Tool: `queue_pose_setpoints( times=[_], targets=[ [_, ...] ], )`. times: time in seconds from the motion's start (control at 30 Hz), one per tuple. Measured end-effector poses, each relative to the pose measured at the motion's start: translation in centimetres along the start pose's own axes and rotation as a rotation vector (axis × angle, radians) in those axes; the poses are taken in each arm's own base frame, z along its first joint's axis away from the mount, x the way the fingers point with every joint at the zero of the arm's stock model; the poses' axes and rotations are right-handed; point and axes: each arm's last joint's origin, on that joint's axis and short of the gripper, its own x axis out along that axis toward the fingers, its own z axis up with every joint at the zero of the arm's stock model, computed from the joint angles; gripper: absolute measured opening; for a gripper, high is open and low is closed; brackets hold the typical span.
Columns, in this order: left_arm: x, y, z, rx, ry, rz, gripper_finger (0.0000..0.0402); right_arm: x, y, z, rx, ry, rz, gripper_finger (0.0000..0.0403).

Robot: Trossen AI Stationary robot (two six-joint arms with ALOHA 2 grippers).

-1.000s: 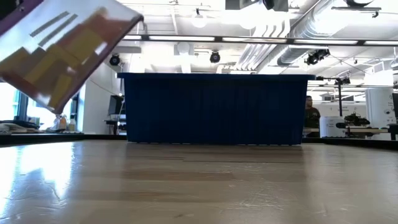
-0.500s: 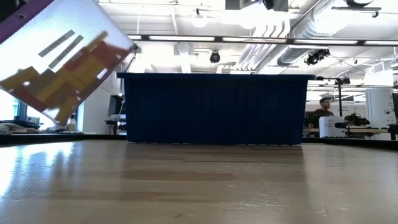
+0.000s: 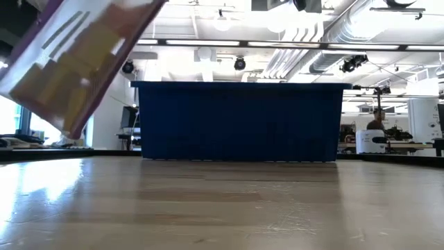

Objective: Sort blocks

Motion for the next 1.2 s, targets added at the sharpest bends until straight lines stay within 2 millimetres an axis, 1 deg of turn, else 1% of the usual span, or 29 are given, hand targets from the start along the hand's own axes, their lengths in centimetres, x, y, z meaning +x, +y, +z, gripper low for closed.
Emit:
queue_pose_setpoints(
  times=[0.23, 0.37, 0.5, 0.63, 0.77, 0.9, 1.03, 1.13, 1.2],
  targets=[
    [0.1, -0.2, 0.1, -0.012, -0.022, -0.04, 0.0, 0.0, 0.0, 0.0, 0.0, 0.0, 0.0, 0.0005],
    [0.1, -0.6, 0.2, -0.016, -0.053, -0.139, 0.0, 0.0, 0.0, 0.0, 0.0, 0.0, 0.0, 0.0005],
    [0.0, -1.0, 0.1, 0.03, -0.076, -0.235, 0.0, 0.0, 0.0, 0.0, 0.0, 0.0, 0.0, 0.0005],
    [-0.1, -1.2, 0.2, 0.046, -0.109, -0.292, 0.0, 0.0, 0.0, 0.0, 0.0, 0.0, 0.0, 0.0005],
    [-0.1, -1.4, -0.1, 0.042, -0.075, -0.297, 0.0, 0.0, 0.0, 0.0, 0.0, 0.0, 0.001, 0.0005],
    [-0.1, -1.7, -0.5, 0.041, -0.035, -0.346, 0.0, 0.0, 0.0, 0.0, 0.0, 0.0, 0.0, 0.0005],
    [-0.4, -2.2, -1.4, 0.007, 0.035, -0.463, 0.0005, 0.0, 0.0, 0.0, 0.0, 0.0, 0.0, 0.0005],
    [-0.7, -2.7, -1.8, -0.031, 0.071, -0.577, 0.002, 0.0, 0.0, 0.0, 0.0, 0.0, 0.0, 0.0005],
    [-0.7, -2.8, -1.8, -0.053, 0.057, -0.623, 0.0033, 0.0, 0.0, 0.0, 0.0, 0.0, 0.0, 0.0005]
  ],
)
